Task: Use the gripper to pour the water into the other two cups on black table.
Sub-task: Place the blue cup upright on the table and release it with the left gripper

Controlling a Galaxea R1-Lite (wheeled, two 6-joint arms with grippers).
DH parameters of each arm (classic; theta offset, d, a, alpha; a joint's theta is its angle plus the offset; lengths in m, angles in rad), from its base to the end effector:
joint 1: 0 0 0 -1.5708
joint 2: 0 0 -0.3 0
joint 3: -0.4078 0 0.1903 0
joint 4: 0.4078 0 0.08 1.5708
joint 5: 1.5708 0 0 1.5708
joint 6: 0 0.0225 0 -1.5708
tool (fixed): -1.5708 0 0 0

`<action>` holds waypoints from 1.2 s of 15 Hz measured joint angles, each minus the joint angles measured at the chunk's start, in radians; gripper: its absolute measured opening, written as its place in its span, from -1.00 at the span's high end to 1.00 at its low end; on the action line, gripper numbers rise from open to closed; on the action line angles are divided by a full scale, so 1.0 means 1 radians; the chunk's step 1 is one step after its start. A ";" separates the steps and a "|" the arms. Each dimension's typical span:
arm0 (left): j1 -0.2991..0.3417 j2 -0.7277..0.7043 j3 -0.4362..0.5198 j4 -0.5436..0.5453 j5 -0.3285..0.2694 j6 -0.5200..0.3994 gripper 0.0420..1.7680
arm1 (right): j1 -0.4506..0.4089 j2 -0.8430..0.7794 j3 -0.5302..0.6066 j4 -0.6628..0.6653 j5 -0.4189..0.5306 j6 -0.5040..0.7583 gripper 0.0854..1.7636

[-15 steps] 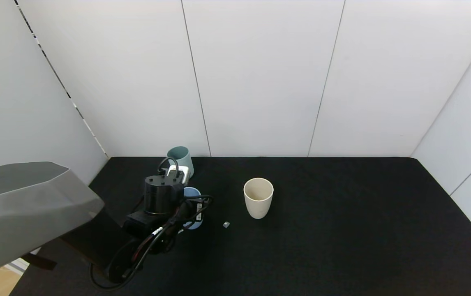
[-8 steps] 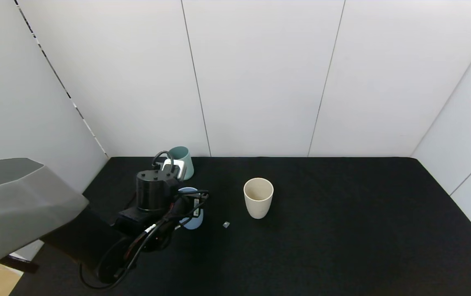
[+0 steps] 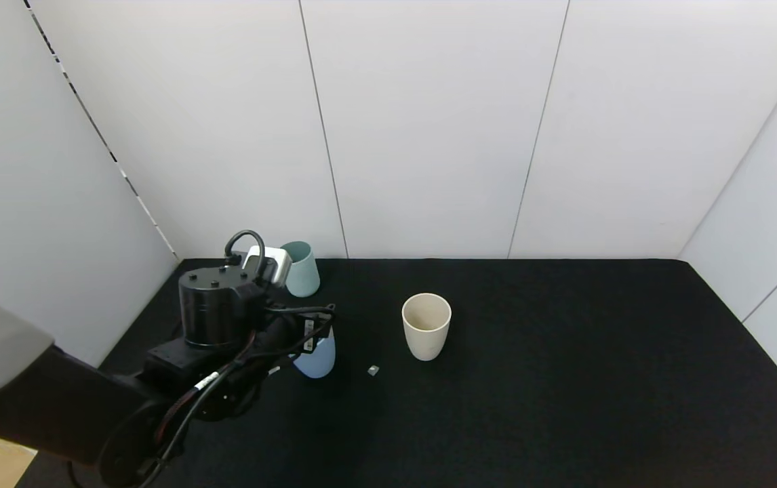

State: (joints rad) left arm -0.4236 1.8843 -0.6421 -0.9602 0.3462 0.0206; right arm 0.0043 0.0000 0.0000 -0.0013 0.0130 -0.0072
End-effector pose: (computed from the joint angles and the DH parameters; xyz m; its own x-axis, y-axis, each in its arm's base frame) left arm 0.2926 -0.1235 0.1162 0.9631 -0.0621 -0.2618 0.0947 0.9889 0.1142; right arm -0.0228 0.0002 0.0756 0.9998 0.0173 0.0013 -0.0173 0.9998 -0.0072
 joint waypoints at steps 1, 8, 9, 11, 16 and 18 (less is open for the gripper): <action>0.001 -0.030 0.010 0.016 0.000 0.000 -0.91 | 0.000 0.000 0.000 0.000 0.000 0.000 -0.94; 0.009 -0.313 0.059 0.231 0.010 -0.001 -0.93 | 0.000 0.000 0.000 0.000 0.000 0.000 -0.94; 0.007 -0.352 0.074 0.245 0.012 -0.001 -0.93 | 0.000 0.000 0.000 0.000 0.000 0.000 -0.94; 0.006 -0.426 0.120 0.255 0.015 -0.001 -0.93 | 0.000 0.000 0.000 0.000 0.000 0.000 -0.94; 0.008 -0.560 0.246 0.257 0.017 -0.001 -0.94 | 0.000 0.000 0.000 0.000 0.000 0.000 -0.94; 0.035 -0.599 0.271 0.257 0.011 0.001 -0.94 | 0.000 0.000 0.000 0.000 0.000 0.000 -0.94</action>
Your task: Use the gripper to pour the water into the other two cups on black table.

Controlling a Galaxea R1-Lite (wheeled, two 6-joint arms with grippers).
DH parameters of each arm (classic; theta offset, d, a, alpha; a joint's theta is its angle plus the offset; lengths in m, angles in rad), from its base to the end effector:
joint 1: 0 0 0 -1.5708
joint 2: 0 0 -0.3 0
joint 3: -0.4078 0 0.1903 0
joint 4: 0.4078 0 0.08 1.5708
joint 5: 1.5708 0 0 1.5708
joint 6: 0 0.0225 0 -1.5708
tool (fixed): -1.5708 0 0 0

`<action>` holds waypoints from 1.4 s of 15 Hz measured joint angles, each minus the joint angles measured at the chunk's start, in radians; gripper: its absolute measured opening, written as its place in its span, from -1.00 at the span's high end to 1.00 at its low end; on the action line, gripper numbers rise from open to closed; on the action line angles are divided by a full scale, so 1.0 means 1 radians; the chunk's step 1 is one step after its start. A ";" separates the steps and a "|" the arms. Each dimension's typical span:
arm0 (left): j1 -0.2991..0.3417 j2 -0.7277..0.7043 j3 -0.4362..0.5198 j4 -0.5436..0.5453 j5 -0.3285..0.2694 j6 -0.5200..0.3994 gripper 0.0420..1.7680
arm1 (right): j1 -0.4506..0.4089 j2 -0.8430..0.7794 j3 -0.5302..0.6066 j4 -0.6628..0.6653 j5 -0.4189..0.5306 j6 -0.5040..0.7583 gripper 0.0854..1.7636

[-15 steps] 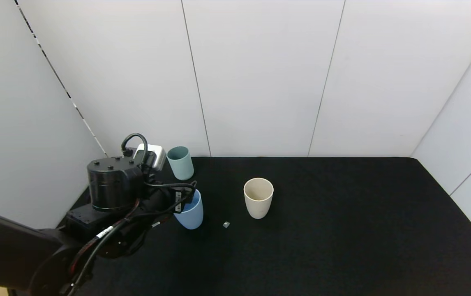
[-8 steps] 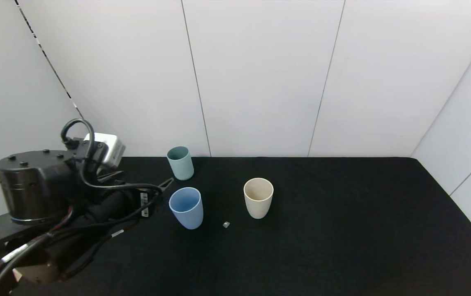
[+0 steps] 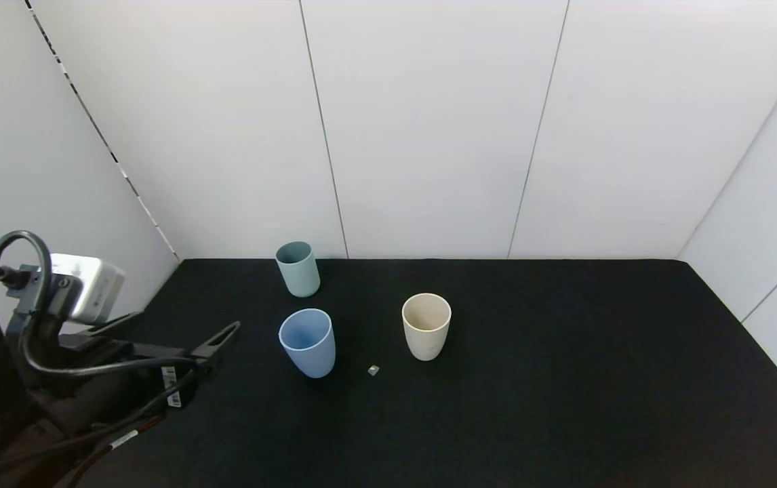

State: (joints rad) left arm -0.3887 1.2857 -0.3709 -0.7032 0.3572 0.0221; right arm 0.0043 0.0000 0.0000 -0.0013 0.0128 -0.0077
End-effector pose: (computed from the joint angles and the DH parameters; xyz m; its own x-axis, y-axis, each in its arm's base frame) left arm 0.1703 -0.0612 0.1743 0.9802 -0.0236 -0.1968 0.0430 0.9945 0.0950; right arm -0.0228 0.0002 0.0756 0.9999 0.0171 0.0013 -0.0171 0.9998 -0.0077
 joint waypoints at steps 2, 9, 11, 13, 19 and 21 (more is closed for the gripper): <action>0.037 -0.044 0.009 0.041 -0.017 0.004 -0.94 | 0.000 0.000 0.000 0.000 0.001 0.000 -0.94; 0.231 -0.339 0.009 0.409 -0.306 0.004 -0.94 | 0.000 0.000 0.000 0.000 0.001 0.001 -0.94; 0.268 -0.452 0.014 0.509 -0.366 0.003 -0.94 | 0.000 0.000 0.000 0.000 0.001 0.001 -0.94; 0.298 -0.566 0.030 0.600 -0.402 0.003 -0.94 | 0.000 0.000 0.000 0.000 0.001 0.000 -0.94; 0.347 -0.892 0.119 0.817 -0.478 0.002 -0.94 | 0.000 0.000 0.000 0.000 0.001 0.000 -0.94; 0.356 -0.982 0.144 0.863 -0.487 0.003 -0.94 | 0.000 0.000 0.000 0.000 0.000 0.000 -0.94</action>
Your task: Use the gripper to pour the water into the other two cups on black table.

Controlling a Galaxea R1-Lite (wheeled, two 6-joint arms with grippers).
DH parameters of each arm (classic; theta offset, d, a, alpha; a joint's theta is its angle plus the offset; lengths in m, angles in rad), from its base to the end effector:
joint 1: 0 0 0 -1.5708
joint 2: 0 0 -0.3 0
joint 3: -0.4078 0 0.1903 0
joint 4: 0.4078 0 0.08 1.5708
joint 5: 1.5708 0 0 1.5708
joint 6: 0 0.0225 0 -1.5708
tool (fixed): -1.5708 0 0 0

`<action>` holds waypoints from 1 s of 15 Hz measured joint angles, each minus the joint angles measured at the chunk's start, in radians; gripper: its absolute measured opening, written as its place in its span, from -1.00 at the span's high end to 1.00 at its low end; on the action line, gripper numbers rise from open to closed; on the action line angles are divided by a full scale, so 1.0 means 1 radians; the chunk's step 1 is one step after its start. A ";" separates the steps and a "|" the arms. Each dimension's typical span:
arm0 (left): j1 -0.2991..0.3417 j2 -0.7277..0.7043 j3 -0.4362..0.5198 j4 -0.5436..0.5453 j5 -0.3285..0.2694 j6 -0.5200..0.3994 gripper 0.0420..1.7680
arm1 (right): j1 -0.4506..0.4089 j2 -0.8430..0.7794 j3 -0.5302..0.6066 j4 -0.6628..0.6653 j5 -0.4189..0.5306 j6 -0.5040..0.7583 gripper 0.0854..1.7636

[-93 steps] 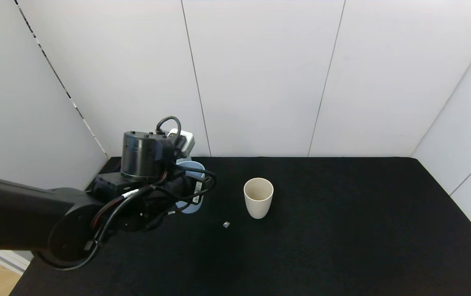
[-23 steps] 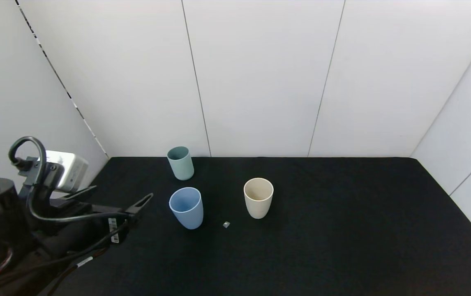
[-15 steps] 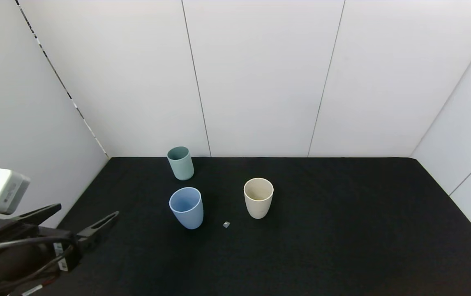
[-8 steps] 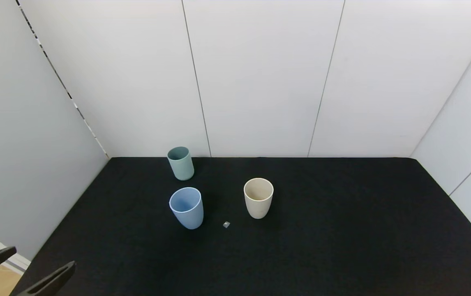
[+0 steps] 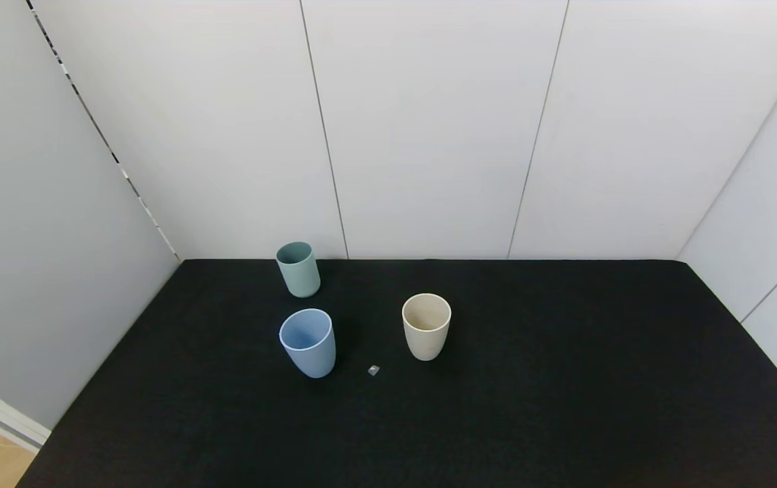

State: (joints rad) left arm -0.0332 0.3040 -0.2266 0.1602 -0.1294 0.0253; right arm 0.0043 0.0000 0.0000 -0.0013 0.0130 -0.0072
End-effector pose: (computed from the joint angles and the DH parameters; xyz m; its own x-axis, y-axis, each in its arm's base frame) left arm -0.0069 -0.0027 0.1275 0.9590 -0.1610 -0.2334 0.1642 0.9864 -0.0058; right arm -0.0228 0.0002 0.0756 0.9998 0.0173 0.0013 -0.0173 0.9998 -0.0072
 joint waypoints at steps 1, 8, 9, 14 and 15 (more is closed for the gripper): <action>0.008 -0.042 0.022 0.009 -0.001 0.000 -0.94 | 0.000 0.000 0.000 0.000 0.000 0.000 -0.94; 0.030 -0.258 0.116 0.011 -0.001 0.014 -0.94 | 0.000 0.000 0.000 0.000 0.000 0.000 -0.94; 0.030 -0.274 0.122 0.006 0.018 0.024 -0.94 | 0.000 0.000 0.000 0.000 0.000 0.000 -0.94; 0.030 -0.303 0.188 -0.099 0.083 0.128 -0.94 | 0.000 0.000 0.000 0.000 0.000 0.000 -0.94; 0.030 -0.304 0.195 -0.103 0.087 0.105 -0.94 | 0.000 0.000 0.000 0.000 0.000 0.000 -0.94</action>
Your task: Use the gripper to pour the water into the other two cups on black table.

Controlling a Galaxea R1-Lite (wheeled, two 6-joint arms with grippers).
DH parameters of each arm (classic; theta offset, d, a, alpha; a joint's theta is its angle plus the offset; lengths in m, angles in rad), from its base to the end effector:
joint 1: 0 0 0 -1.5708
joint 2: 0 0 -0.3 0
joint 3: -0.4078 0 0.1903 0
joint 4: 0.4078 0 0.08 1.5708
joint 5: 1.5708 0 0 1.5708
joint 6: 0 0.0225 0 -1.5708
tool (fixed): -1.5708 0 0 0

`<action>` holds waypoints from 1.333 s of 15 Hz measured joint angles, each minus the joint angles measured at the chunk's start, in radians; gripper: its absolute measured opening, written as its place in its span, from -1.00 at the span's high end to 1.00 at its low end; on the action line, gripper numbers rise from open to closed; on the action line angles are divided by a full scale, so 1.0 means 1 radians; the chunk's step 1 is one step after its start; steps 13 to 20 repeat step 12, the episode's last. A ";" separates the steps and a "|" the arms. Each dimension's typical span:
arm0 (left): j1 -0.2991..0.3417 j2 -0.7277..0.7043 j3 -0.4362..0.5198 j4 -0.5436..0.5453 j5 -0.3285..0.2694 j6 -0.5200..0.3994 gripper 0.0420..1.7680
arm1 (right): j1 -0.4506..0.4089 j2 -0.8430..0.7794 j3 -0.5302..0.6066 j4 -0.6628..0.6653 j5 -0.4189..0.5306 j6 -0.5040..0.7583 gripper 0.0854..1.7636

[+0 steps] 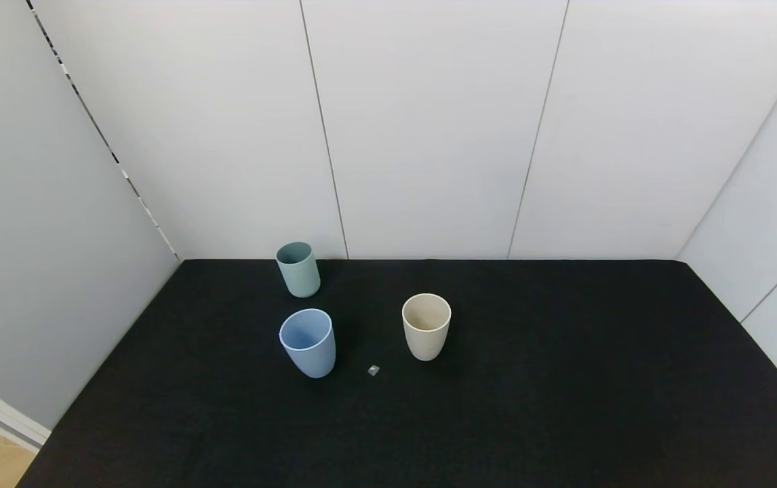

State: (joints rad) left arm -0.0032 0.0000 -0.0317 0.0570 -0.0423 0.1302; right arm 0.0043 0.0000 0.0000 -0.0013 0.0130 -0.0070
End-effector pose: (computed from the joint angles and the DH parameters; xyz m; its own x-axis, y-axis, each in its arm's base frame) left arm -0.0253 -0.0009 0.0784 0.9986 -0.0455 -0.0253 0.0484 0.9905 0.1287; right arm -0.0228 0.0002 0.0756 0.9998 0.0173 0.0013 -0.0173 0.9998 -0.0070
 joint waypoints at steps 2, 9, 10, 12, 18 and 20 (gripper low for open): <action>0.000 -0.001 0.004 0.004 0.024 -0.099 -0.94 | 0.000 0.000 0.000 0.000 0.000 0.000 -0.94; 0.000 -0.001 0.007 -0.002 0.044 -0.136 -0.94 | 0.000 0.000 0.000 0.000 0.000 0.000 -0.94; 0.000 -0.001 0.007 -0.003 0.044 -0.136 -0.94 | 0.000 0.000 0.000 0.000 0.000 0.000 -0.94; 0.000 -0.001 0.007 -0.002 0.044 -0.136 -0.94 | 0.000 0.000 0.000 0.002 0.000 -0.003 -0.94; 0.000 -0.001 0.007 -0.002 0.044 -0.136 -0.94 | 0.000 0.000 0.000 0.002 0.000 -0.003 -0.94; 0.000 -0.001 0.007 -0.002 0.044 -0.136 -0.94 | 0.000 0.000 0.000 0.002 0.000 -0.003 -0.94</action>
